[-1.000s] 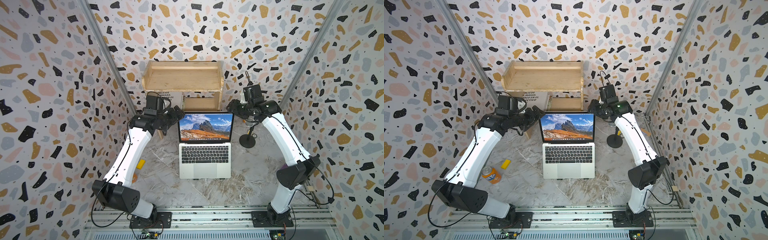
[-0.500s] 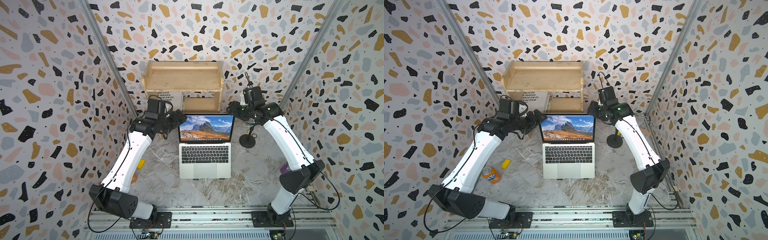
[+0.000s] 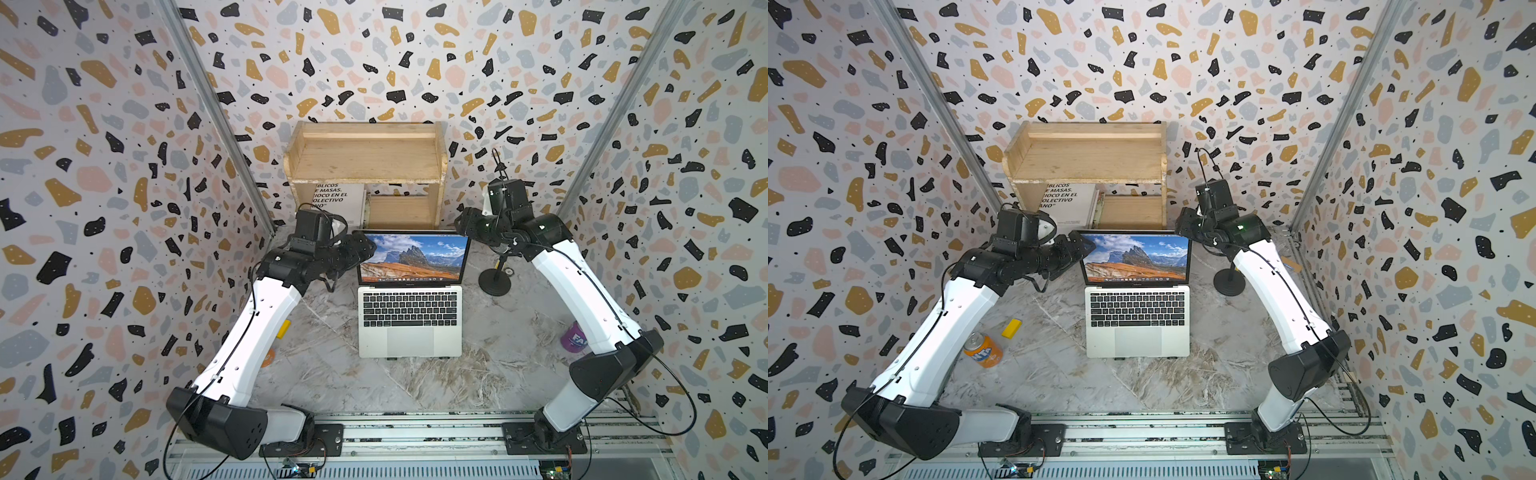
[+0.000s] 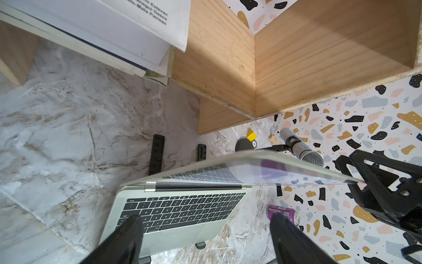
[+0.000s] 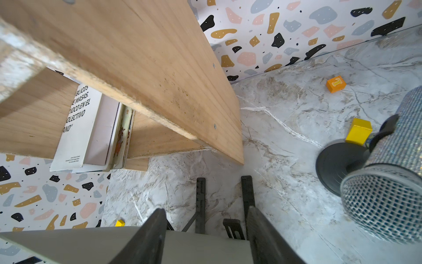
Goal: Close the laptop lid and set it aside
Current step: Close the lid of the laptop.
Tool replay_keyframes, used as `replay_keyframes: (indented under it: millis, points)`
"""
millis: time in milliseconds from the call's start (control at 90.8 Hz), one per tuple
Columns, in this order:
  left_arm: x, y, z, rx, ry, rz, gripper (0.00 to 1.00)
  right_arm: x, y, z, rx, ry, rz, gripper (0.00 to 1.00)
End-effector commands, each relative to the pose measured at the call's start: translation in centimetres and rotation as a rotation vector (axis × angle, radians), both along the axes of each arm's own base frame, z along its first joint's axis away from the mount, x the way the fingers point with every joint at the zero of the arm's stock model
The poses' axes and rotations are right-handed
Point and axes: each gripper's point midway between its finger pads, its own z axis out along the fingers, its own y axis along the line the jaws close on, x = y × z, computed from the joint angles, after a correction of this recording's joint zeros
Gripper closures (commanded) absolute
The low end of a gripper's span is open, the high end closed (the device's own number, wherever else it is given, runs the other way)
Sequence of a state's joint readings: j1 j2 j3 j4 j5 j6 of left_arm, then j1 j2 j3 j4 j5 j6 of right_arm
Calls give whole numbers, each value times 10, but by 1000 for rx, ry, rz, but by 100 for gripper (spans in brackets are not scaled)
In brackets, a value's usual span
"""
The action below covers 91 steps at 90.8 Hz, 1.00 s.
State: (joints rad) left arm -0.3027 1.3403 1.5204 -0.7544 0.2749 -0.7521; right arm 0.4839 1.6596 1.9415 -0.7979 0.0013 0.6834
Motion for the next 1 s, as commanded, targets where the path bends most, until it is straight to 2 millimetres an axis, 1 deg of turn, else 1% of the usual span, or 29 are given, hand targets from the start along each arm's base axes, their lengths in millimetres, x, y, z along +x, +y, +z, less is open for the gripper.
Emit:
replay_keyframes:
  millis: [0, 88, 132, 253, 341, 463, 639, 727, 991]
  points:
    - [-4, 2, 31, -24, -98, 5, 12, -17, -7, -18, -76, 63, 19, 39]
    - [-10, 5, 51, -30, -142, 12, 10, -17, -7, -18, -77, 63, 19, 39]
    - [-10, 10, 59, -20, -163, 28, 8, -16, -7, -19, -77, 65, 19, 39]
    - [-3, 25, 71, 59, -207, 87, 5, -17, -7, -18, -76, 65, 20, 39]
    - [5, 35, 72, 102, -209, 124, 4, -19, -8, -17, -78, 59, 17, 39]
    - [17, 39, 74, 117, -207, 151, 3, -20, -9, -11, -74, 42, 16, 39]
    - [33, 35, 68, 124, -176, 154, 3, -20, -8, -14, -70, 50, 21, 40]
    - [38, 36, 65, 134, -169, 162, 3, -20, -7, -15, -67, 48, 21, 40]
    - [46, 34, 54, 150, -148, 159, 3, -22, -3, -15, -62, 46, 30, 40]
